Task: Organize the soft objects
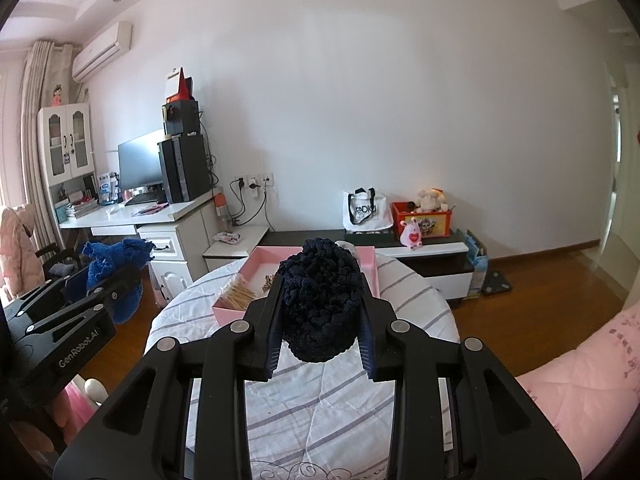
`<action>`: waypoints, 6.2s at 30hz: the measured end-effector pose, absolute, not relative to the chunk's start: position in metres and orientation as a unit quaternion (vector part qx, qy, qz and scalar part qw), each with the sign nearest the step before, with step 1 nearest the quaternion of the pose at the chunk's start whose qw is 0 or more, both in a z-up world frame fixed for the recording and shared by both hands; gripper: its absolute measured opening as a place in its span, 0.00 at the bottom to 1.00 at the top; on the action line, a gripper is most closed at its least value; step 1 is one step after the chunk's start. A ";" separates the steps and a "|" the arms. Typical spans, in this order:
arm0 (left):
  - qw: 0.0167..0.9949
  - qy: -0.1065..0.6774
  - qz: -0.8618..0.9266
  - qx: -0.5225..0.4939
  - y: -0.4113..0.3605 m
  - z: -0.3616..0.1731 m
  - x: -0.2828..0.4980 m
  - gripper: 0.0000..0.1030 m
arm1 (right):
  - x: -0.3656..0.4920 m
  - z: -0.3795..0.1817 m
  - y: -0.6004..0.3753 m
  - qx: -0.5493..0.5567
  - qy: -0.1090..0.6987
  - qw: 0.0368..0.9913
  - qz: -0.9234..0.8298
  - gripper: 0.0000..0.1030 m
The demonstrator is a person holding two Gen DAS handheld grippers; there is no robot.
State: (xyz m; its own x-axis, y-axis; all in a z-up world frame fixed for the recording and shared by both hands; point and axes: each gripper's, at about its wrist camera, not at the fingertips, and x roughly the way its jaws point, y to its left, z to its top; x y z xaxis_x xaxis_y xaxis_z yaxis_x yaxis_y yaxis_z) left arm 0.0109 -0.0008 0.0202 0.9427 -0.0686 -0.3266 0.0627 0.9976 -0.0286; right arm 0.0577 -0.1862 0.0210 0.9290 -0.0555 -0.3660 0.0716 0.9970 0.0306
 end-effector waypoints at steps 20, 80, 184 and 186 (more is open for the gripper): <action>0.982 0.186 -0.031 -0.005 -0.010 0.021 0.052 0.36 | 0.073 0.012 -0.181 0.018 0.204 0.978 -0.028 0.29; 0.912 0.400 -0.091 -0.004 -0.009 0.001 0.622 0.38 | 0.394 -0.085 -0.198 0.038 0.399 0.916 -0.020 0.33; 0.991 0.130 -0.026 0.004 -0.044 0.079 0.138 1.00 | 0.051 0.058 -0.175 -0.050 0.141 0.983 -0.103 1.00; 0.991 0.129 -0.027 0.004 -0.044 0.078 0.135 1.00 | 0.048 0.059 -0.176 -0.047 0.139 0.984 -0.103 1.00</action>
State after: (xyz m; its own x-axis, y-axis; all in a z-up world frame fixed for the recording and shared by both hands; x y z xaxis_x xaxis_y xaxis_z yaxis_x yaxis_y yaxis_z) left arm 0.1351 -0.0440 0.0775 0.9653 -0.0519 -0.2560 0.0538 0.9986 0.0001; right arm 0.0478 -0.1761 0.0593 0.9402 -0.2149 -0.2641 0.1889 0.9746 -0.1206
